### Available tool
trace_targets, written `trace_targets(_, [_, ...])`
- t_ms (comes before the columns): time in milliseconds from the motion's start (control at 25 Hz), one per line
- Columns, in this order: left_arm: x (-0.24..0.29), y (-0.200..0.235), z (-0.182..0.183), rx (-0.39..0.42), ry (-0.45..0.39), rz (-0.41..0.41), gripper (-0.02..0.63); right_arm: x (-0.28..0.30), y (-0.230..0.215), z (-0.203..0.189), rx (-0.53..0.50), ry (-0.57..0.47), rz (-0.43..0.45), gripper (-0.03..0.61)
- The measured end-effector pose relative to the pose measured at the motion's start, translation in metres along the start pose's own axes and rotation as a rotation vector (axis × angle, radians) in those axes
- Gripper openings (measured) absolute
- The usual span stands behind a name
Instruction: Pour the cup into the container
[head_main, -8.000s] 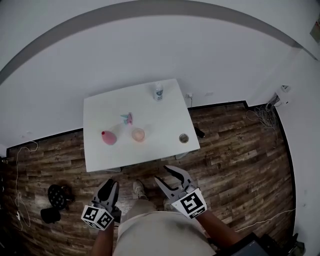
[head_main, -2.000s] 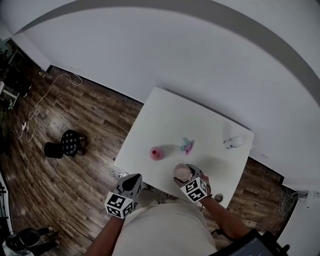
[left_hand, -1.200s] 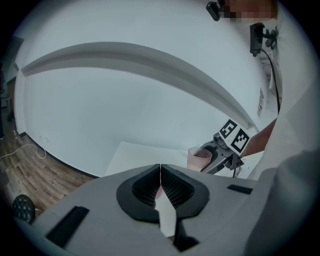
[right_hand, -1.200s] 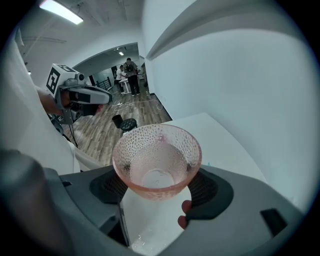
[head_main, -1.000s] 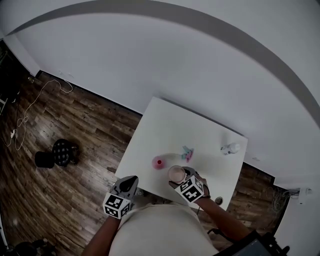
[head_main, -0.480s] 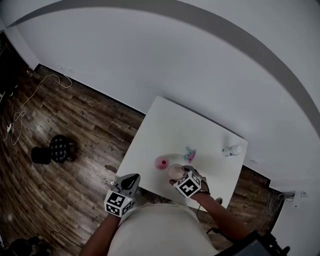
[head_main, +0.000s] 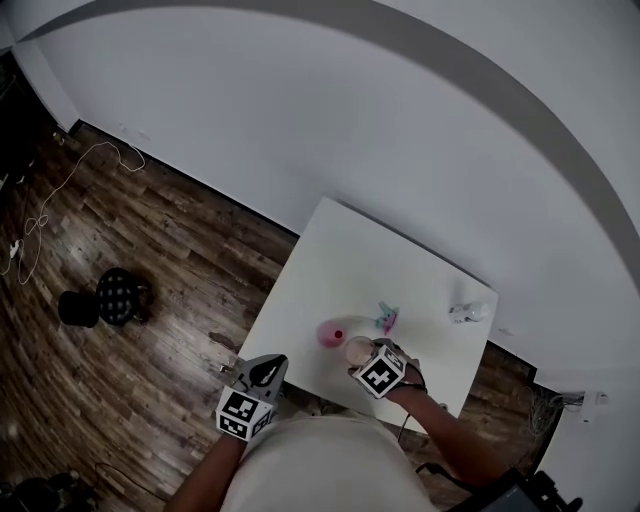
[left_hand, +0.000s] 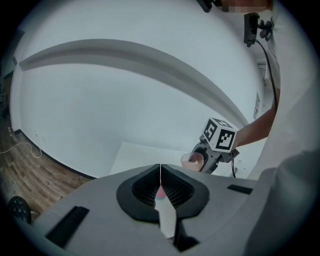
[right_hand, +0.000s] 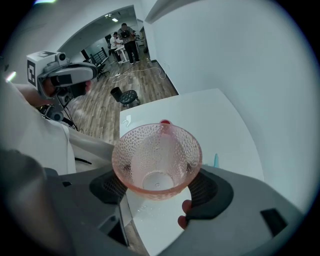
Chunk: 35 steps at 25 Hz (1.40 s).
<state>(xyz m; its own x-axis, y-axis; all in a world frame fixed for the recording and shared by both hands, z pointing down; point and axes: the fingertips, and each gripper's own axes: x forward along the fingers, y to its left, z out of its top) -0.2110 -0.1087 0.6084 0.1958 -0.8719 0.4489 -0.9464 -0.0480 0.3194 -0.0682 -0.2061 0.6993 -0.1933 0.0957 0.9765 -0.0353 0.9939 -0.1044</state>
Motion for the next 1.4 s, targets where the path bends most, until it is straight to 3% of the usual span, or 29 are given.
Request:
trace_targets(640, [-0.002,0.022,0.003,0.002,-0.007,-0.018,0.012,0.013,0.002,0.001,-0.003,0.142,0.022,0.36])
trace_targets(1400, [0.004,0.03,-0.001,-0.011,-0.013,-0.028,0.012,0.017,-0.001,0.005,-0.014,0.229,0.048,0.36])
